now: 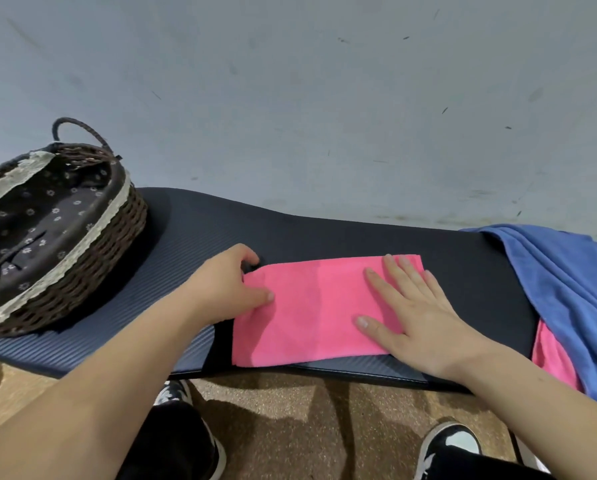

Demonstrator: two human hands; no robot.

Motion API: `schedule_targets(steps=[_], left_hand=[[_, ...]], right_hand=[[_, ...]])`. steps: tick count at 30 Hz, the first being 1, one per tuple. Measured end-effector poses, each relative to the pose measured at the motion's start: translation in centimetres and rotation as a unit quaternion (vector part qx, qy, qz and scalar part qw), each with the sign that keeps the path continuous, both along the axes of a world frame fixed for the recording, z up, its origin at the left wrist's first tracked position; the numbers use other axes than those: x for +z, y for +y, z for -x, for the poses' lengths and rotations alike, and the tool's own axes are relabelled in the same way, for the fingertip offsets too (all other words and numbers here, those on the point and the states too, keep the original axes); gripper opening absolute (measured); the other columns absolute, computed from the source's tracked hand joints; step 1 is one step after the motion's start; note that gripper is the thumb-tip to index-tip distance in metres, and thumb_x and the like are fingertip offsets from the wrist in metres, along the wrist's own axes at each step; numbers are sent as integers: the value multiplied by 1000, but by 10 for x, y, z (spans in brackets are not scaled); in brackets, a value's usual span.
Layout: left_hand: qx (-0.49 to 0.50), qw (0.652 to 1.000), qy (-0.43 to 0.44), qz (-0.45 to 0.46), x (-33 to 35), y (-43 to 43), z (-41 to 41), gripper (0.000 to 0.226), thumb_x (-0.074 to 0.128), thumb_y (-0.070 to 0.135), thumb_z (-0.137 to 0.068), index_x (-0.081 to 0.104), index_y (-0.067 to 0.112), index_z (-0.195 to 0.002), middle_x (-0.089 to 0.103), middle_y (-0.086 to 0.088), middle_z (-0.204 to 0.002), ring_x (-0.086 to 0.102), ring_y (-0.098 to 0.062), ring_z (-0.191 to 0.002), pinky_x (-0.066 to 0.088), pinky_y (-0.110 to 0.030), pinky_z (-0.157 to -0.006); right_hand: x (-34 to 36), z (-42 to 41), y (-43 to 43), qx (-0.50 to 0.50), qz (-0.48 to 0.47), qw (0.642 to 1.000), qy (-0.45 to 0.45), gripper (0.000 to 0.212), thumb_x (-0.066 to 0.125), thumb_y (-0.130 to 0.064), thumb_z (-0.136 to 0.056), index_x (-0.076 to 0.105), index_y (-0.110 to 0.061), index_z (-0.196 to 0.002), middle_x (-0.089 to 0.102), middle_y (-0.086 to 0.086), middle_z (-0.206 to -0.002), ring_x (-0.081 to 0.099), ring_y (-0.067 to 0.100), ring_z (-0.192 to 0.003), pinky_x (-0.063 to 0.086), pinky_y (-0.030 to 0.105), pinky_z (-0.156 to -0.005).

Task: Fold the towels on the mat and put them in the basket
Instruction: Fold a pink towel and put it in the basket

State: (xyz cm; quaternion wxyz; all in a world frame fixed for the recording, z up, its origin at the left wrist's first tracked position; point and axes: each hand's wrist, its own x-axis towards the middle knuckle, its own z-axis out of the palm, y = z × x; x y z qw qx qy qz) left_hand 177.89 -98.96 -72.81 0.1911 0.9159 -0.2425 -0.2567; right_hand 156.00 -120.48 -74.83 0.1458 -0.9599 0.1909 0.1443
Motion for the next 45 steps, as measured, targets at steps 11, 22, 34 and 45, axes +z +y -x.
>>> schedule_targets(steps=[11, 22, 34, 45], left_hand=[[107, 971, 164, 135, 17, 21, -2, 24, 83, 21, -83, 72, 5, -97, 77, -16, -96, 76, -31, -90, 63, -52, -79], [118, 946, 124, 277, 54, 6, 30, 16, 72, 32, -94, 68, 17, -97, 77, -9, -91, 72, -20, -72, 56, -37, -59], [-40, 975, 114, 185, 15, -113, 100, 19, 71, 25, -91, 65, 7, -93, 75, -14, -75, 74, -30, -65, 63, -50, -67], [-260, 932, -209, 143, 2, -75, 90, 39, 77, 26, -84, 71, 26, -122, 66, 6, -126, 60, -20, -116, 53, -37, -98]], right_hand=[[-1, -11, 6, -7, -21, 1000, 9, 118, 0, -98, -62, -7, -38, -162, -22, -1, -169, -22, 18, -156, -5, 41, -128], [19, -15, 14, -69, -86, 978, -176, 66, 56, -62, -93, 48, -28, -149, 52, -8, -147, 44, 12, -140, 38, 33, -116], [18, 2, -26, -318, -339, 860, -210, 18, 67, -19, -96, 76, -14, -81, 72, -1, -69, 63, 8, -59, 52, 26, -52], [3, -10, -24, -300, -297, 886, -189, 40, 80, -28, -84, 59, 6, -79, 53, 1, -59, 50, 15, -53, 51, 37, -56]])
